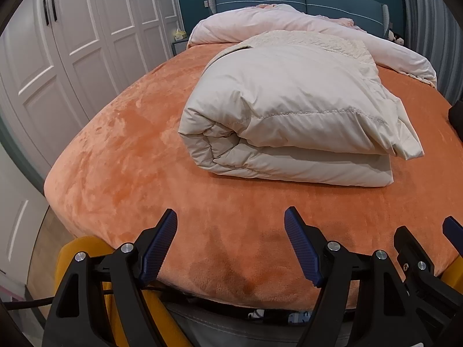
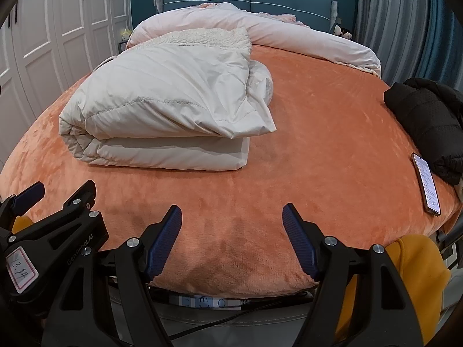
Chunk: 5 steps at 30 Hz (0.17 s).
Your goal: Fold large clothes
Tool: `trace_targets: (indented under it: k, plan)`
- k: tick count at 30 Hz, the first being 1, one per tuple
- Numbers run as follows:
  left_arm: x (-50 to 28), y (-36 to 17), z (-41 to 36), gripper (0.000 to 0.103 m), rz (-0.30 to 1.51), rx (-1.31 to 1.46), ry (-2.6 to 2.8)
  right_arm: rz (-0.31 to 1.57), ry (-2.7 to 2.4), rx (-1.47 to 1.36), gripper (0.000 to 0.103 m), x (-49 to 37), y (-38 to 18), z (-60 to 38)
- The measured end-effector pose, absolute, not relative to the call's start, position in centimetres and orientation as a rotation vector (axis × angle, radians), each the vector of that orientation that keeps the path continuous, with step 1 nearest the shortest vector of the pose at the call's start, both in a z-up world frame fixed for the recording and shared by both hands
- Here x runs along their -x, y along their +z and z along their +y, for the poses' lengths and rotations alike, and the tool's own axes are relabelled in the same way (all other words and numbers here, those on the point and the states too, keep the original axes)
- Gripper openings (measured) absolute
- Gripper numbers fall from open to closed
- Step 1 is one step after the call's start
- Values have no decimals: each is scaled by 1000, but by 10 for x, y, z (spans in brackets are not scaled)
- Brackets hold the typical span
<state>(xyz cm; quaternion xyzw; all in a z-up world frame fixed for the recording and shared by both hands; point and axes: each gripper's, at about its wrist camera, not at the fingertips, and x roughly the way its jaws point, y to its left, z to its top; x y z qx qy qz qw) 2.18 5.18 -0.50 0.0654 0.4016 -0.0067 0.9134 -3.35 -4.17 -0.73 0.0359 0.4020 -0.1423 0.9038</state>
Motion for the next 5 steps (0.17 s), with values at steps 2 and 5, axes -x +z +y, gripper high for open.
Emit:
trace_targets:
  k: [2,5]
  plan:
    - [-22,-5,51,72,828,-136,-17,831,-297,-75,70,33,-8,-41]
    - [-22,-6,52,72,834,-135,-19,834,-300,-80,70,33,-8,-39]
